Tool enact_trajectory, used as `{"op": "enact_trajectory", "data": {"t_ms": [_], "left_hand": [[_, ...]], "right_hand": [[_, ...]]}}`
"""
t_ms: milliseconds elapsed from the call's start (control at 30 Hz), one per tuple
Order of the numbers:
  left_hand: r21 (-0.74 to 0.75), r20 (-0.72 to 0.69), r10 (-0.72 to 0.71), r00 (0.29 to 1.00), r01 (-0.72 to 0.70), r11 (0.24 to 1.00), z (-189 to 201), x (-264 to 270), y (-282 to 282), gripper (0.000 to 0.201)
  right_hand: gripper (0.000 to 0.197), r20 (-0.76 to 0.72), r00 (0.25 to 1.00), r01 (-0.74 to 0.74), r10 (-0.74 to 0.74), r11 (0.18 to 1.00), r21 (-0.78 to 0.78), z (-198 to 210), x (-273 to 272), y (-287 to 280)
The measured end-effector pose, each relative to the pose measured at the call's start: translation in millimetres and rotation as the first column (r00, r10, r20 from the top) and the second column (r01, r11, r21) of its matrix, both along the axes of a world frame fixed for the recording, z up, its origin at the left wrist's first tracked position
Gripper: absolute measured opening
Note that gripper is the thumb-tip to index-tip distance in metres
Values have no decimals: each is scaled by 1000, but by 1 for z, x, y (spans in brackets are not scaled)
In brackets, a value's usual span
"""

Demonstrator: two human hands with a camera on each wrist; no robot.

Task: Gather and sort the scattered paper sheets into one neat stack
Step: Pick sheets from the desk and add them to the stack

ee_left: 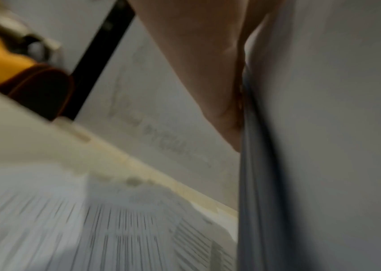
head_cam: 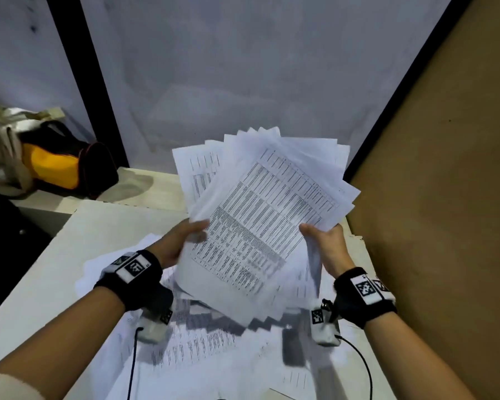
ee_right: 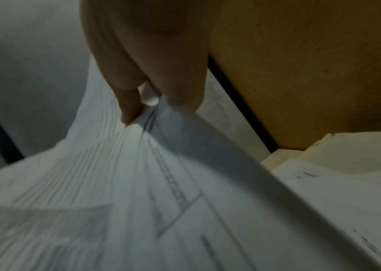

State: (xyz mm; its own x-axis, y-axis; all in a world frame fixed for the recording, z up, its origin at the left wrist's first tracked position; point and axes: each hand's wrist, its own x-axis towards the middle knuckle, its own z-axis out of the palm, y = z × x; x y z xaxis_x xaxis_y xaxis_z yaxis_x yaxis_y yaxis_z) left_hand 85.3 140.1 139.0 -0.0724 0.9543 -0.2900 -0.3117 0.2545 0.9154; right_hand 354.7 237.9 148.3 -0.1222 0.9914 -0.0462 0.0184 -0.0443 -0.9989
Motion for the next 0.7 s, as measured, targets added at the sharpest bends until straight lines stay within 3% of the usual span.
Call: {"op": "enact_trajectory", "data": {"t_ms": [67,133,233,333,433,567,700], "left_hand": [[67,-197,32,980,-19,998,-5,5,6,41],[90,-267,135,954,-115,989,-12,13,7,16],[83,-291,168,942,-151,985,-24,19,3,46],[32,-363,177,915,-177,984,-40,23,-3,42],[43,-338,197,920,-194,980,-44,27,-4,38],[78,-290,166,942,-150,986,-36,24,2,40],[96,-223,120,967,-100,990,-35,18,6,69]], "right_hand": [[29,-39,999,12,-10,999,43,-2,-6,-5],[30,-47,999,-26,28,998,50,-9,-12,-9],[30,-30,998,-48,48,999,9,-24,-16,-16],[35,-33,999,-8,7,1000,-24,-41,-15,-22],[36,-60,997,36,-39,998,-55,-48,-14,-23],[30,-67,998,1,-1,1000,3,-27,-12,-8],[30,-90,993,-60,72,991,121,2,-13,8]]}}
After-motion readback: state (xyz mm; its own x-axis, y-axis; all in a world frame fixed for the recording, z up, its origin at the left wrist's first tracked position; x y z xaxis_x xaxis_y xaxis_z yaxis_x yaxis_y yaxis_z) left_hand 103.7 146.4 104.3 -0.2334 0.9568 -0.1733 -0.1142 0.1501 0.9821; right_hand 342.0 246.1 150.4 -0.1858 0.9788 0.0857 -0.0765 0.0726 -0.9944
